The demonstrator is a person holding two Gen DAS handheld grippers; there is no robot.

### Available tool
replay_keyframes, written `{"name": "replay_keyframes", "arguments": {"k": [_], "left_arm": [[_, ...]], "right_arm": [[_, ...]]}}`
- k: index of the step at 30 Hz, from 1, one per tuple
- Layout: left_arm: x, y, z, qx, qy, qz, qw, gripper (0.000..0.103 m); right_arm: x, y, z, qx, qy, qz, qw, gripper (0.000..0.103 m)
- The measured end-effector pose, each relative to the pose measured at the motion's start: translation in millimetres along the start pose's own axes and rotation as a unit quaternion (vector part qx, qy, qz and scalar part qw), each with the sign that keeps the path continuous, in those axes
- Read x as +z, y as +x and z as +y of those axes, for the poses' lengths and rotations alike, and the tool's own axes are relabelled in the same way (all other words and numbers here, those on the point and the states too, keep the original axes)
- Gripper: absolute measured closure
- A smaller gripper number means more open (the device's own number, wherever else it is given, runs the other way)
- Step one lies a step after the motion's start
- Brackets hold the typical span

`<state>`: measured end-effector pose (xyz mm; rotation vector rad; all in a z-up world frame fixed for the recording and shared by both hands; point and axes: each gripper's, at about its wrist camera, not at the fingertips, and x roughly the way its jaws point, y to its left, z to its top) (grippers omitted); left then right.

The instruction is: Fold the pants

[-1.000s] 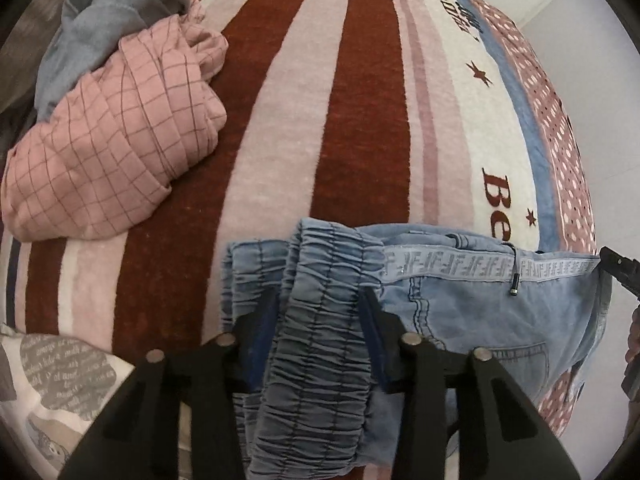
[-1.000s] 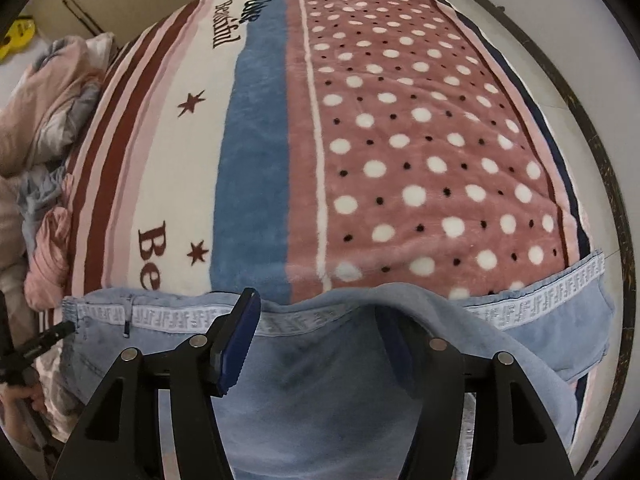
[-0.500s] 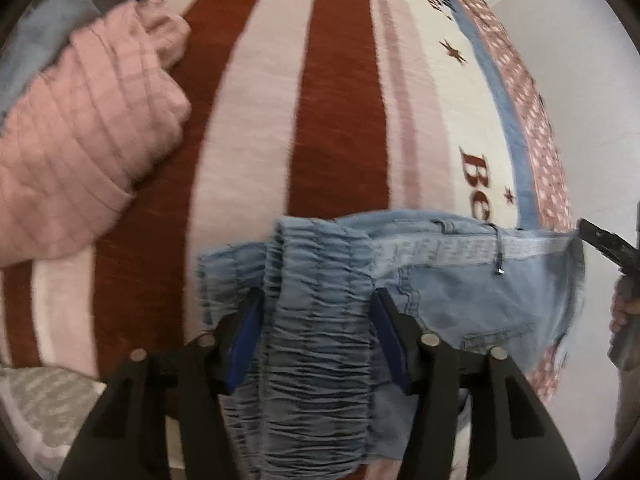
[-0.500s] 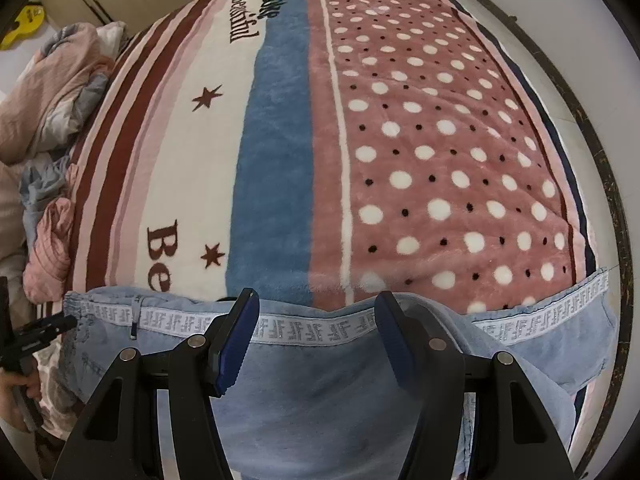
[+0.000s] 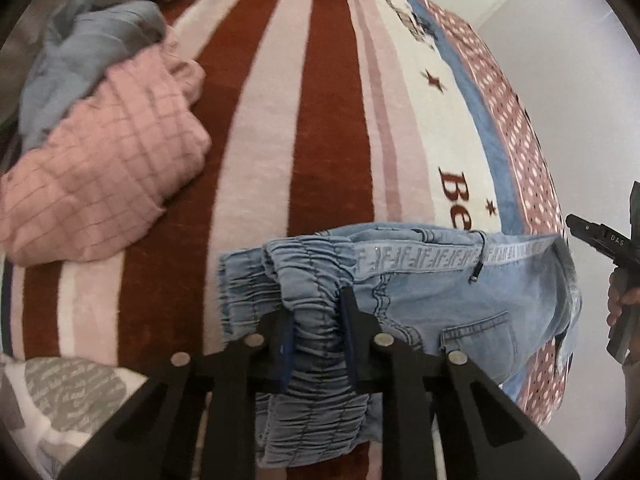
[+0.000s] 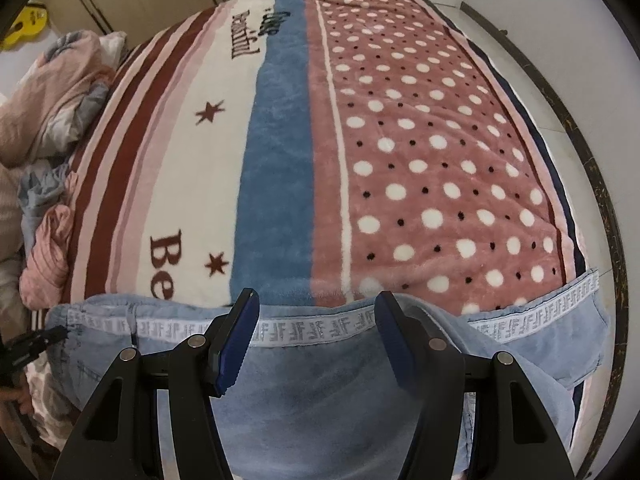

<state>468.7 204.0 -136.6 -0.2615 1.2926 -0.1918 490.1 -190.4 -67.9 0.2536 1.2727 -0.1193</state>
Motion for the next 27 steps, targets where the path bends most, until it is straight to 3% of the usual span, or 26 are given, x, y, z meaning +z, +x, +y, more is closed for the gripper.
{"name": "replay_keyframes", "arguments": {"k": [2,4,9,11,14,17,21,24,27], "left_arm": [[-3.4,-4.8,6.4,0.019,-0.003,-0.009,0.9998,0.086],[-5.1,-2.2,15.9,0.014,-0.016,-0.008,0.9997,0.085],[-7.6,15.1,14.3,0.048,-0.002,0.01,0.9988,0.071],[-6.3,12.0,11.0,0.055,-0.001,0.008,0.9985,0.064],[-3.0,-1.8,7.1,0.095,0.007,-0.004,0.9954,0.056],[4.3,-20.3,-2.4,0.101,0.002,-0.018,0.9948,0.047],[14.1,-35.5,-33.1,0.09,0.019,-0.034,0.9952,0.047],[19.4,-40.3,-72.6,0.079,0.044,-0.046,0.9948,0.047],[17.7,-39.4,-112.2,0.065,0.056,-0.043,0.9954,0.046]], "right_arm": [[2.7,-1.8,5.3,0.012,0.002,-0.003,1.0,0.047],[5.2,-2.7,13.7,0.015,-0.008,-0.007,1.0,0.047],[6.4,-0.1,27.0,0.001,-0.036,-0.007,0.999,0.047],[4.0,-3.7,24.2,0.007,-0.031,-0.003,1.0,0.047],[-1.3,-18.2,13.8,-0.001,-0.028,-0.007,1.0,0.047],[-7.1,-44.9,-8.6,-0.011,-0.005,-0.021,1.0,0.046],[-22.3,-82.5,-50.9,-0.032,0.022,-0.041,0.998,0.035],[-52.0,-100.5,-89.9,-0.047,0.057,-0.046,0.996,0.034],[-85.7,-103.8,-125.9,-0.033,0.107,-0.038,0.993,0.034]]}}
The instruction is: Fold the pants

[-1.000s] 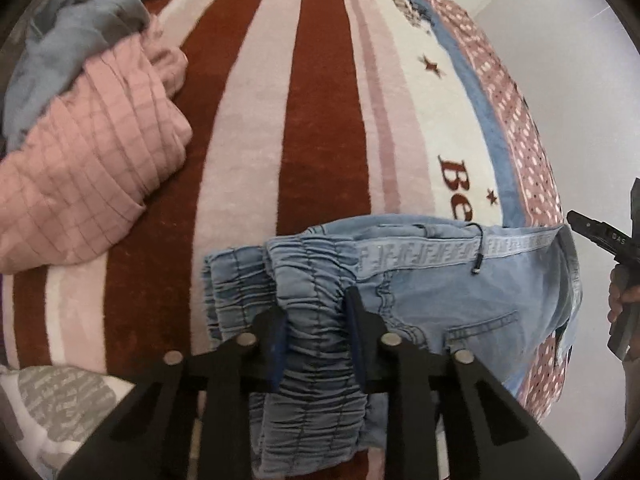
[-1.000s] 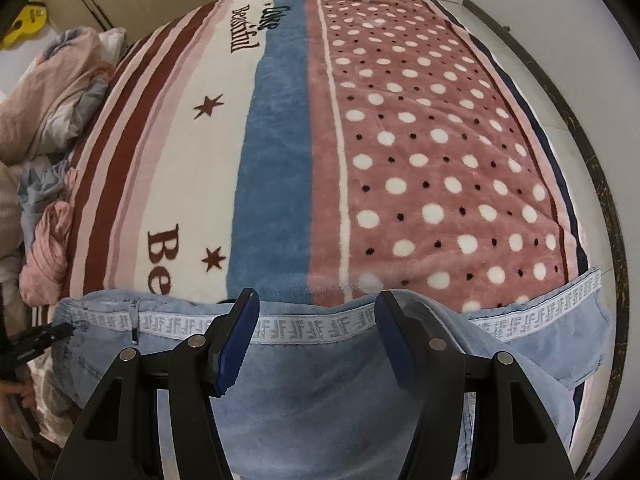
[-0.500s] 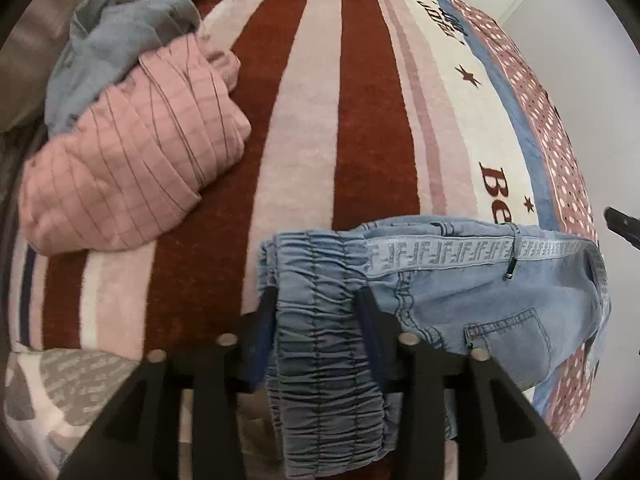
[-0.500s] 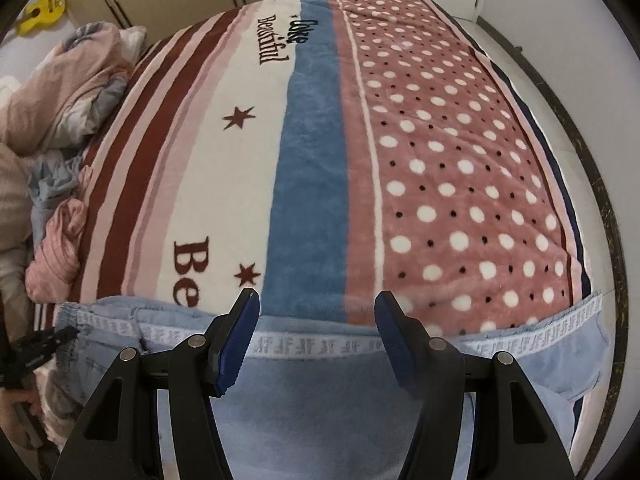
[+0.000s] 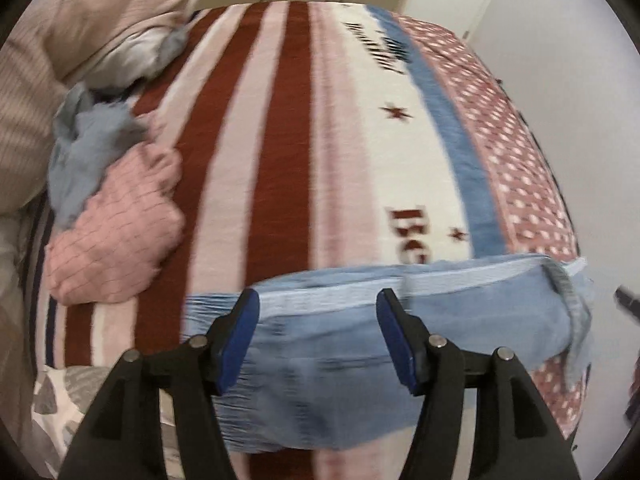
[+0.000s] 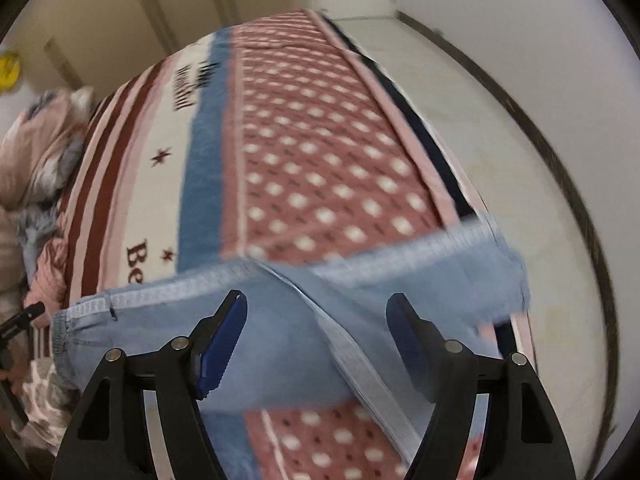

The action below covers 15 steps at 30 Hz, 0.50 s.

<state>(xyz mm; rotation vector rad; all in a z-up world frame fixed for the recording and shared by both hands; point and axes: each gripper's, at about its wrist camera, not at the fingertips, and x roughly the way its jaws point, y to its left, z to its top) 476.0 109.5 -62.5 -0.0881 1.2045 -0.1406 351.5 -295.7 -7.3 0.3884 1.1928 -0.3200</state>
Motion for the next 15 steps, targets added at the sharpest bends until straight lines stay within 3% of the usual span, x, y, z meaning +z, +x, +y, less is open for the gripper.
{"name": "replay_keyframes", "arguments": {"k": [6,10,15], "left_arm": [[-21.8,9.5,-78.4,-0.021,0.004,0.015,0.9997,0.042],[-48.9,26.4,-122.8,-0.014,0.0,0.033,0.9994,0.041],[-77.8,45.2,-162.4,-0.007,-0.016,0.066,0.9977,0.041]], "right_arm": [[-63.2,2.6,-82.4,0.013,0.074,0.035,0.997,0.032],[-105.8,21.4,-133.2,0.029,0.114,0.072,0.99,0.031],[-149.1,44.6,-172.6,0.089,0.166,0.107,0.976,0.031]]}}
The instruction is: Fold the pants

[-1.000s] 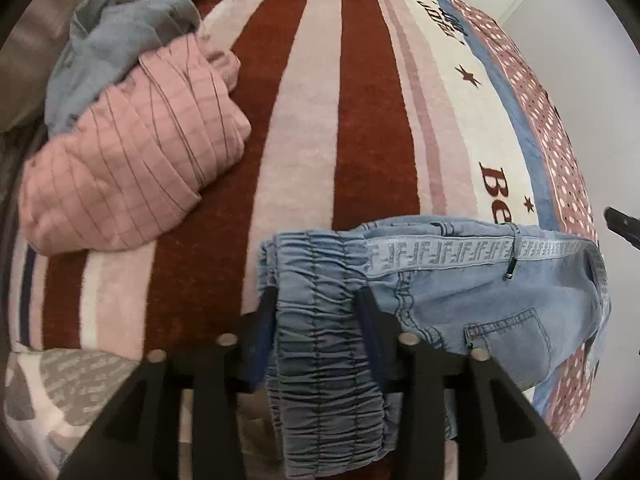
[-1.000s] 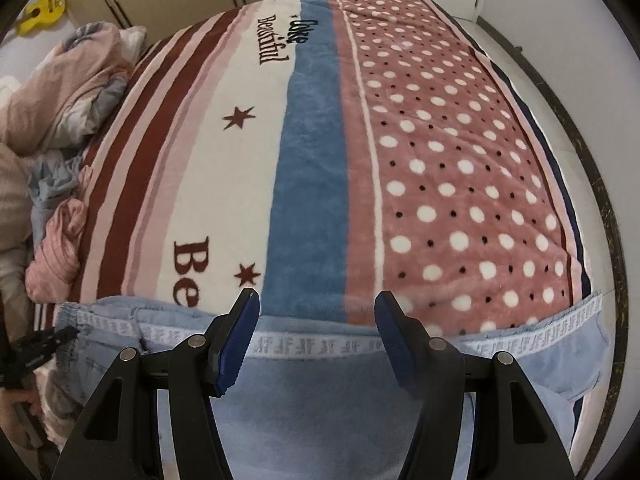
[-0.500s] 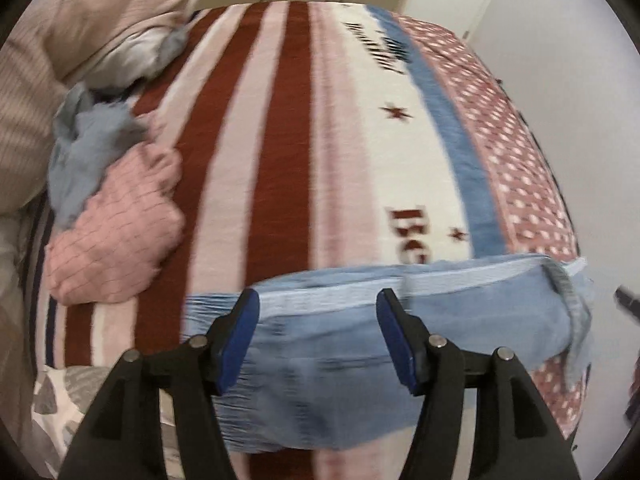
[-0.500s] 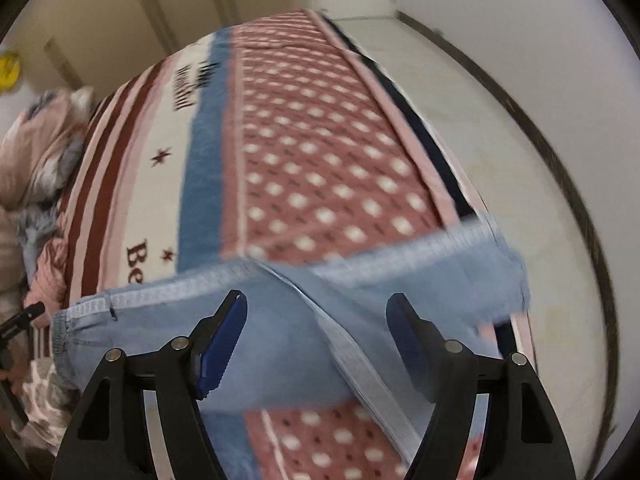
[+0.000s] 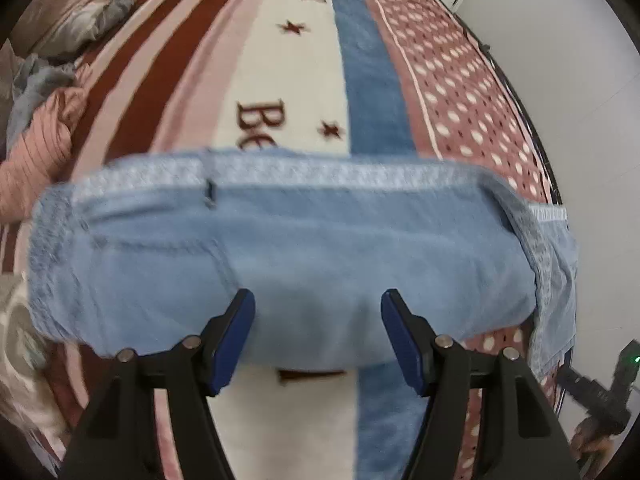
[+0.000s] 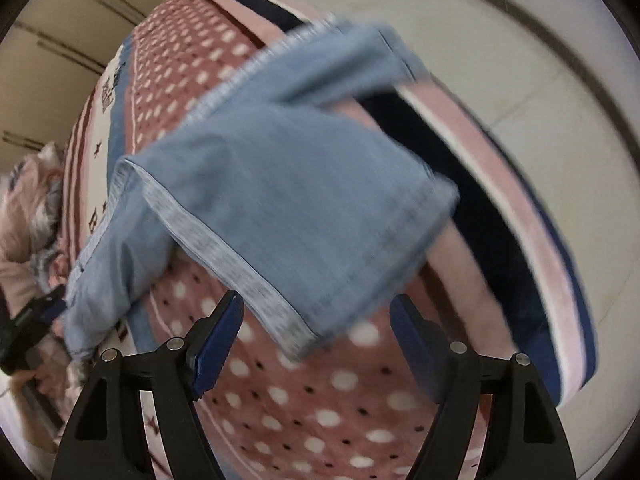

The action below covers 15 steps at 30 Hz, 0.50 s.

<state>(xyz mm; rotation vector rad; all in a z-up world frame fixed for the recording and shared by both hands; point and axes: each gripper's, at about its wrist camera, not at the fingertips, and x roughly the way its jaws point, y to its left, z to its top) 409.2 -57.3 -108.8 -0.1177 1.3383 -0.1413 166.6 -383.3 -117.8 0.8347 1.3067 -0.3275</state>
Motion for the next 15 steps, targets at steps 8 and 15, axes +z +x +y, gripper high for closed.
{"name": "replay_keyframes", "arguments": {"k": [8,15], "left_arm": [[-15.8,5.2,-33.3,0.016,0.003,0.006,0.9998,0.041],[-21.4,9.7,-39.0,0.015,-0.015,0.015,0.9997,0.041]], "right_arm": [[-17.8,33.2,-8.0,0.065,0.017,0.027,0.997,0.026],[-4.1,40.6,8.1,0.105,0.023,0.011,0.994,0.034]]}}
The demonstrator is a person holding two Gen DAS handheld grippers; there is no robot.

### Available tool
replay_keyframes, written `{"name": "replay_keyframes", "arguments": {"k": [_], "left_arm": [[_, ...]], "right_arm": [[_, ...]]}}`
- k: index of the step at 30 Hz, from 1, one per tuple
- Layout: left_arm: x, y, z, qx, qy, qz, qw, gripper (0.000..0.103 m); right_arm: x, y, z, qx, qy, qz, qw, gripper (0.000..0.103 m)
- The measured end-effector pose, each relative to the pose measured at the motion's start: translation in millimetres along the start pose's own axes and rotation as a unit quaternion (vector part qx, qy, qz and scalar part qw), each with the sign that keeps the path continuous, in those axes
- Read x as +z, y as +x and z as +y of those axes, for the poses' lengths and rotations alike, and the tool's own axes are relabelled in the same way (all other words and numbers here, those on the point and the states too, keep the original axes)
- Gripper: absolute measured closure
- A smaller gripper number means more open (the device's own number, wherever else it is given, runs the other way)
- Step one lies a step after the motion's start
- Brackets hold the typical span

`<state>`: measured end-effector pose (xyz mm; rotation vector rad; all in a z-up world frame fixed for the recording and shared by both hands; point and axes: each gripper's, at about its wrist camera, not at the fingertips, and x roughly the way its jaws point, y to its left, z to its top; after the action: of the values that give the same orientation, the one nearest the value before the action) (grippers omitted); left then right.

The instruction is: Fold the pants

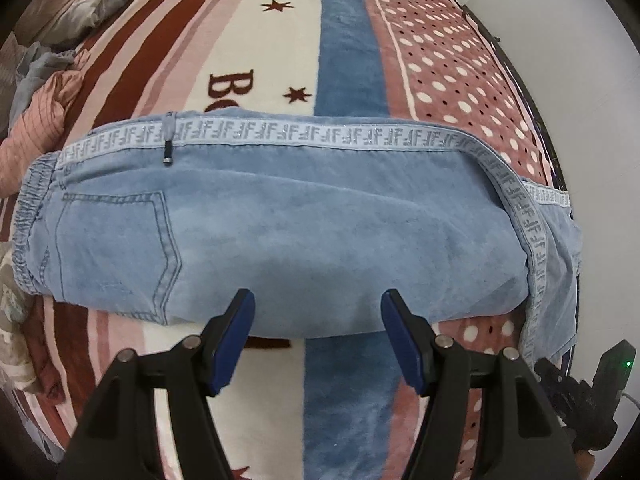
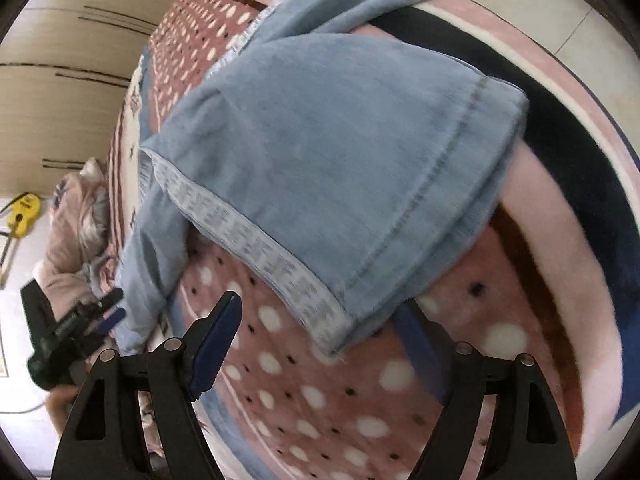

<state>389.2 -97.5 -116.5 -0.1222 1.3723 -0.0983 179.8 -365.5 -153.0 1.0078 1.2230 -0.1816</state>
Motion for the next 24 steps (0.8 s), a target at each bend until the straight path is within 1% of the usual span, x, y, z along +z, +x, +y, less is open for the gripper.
{"name": "replay_keyframes", "arguments": {"k": [1,2,3,4,5,7,9,12,18,20,24], "left_arm": [[0.7,-1.2,-0.6,0.001,0.0,0.0,1.0,0.041],[1.6,-2.4,-0.9,0.002,-0.001,0.0,1.0,0.041],[3.0,-4.2,-1.1,0.003,-0.001,-0.001,1.0,0.041],[4.8,-6.9,-1.1,0.005,-0.002,-0.002,1.0,0.041],[6.9,-9.8,-1.1,0.006,-0.004,-0.004,1.0,0.041],[12.3,-16.1,-1.2,0.007,-0.008,-0.007,0.9999,0.041],[18.3,-22.3,-2.5,0.009,-0.011,-0.011,0.9998,0.041],[29.5,-32.6,-7.7,0.009,-0.018,-0.017,0.9997,0.041],[49.5,-46.7,-26.0,0.004,-0.03,-0.029,0.9991,0.041],[55.5,-50.1,-33.2,0.002,-0.033,-0.034,0.9989,0.041],[65.6,-49.8,-43.6,0.009,-0.034,-0.032,0.9989,0.041]], "right_arm": [[1.8,-0.8,2.0,-0.006,-0.004,-0.004,1.0,0.046],[4.5,-1.8,3.0,-0.014,-0.008,-0.007,1.0,0.06],[6.8,-2.6,4.6,-0.024,-0.01,-0.01,1.0,0.068],[10.1,-4.4,5.4,-0.029,-0.009,-0.011,0.999,0.087],[14.6,-6.3,5.8,-0.025,-0.005,-0.012,1.0,0.097],[21.6,-16.4,9.3,-0.013,0.0,-0.024,1.0,0.098],[31.6,-29.0,16.5,-0.013,-0.011,-0.035,0.999,0.099],[54.9,-53.2,28.0,-0.001,-0.03,-0.049,0.998,0.099],[103.7,-80.8,43.5,-0.004,-0.061,-0.068,0.996,0.099],[119.3,-87.5,44.1,-0.001,-0.064,-0.077,0.995,0.099],[155.0,-100.3,41.8,-0.008,-0.071,-0.1,0.992,0.099]]}}
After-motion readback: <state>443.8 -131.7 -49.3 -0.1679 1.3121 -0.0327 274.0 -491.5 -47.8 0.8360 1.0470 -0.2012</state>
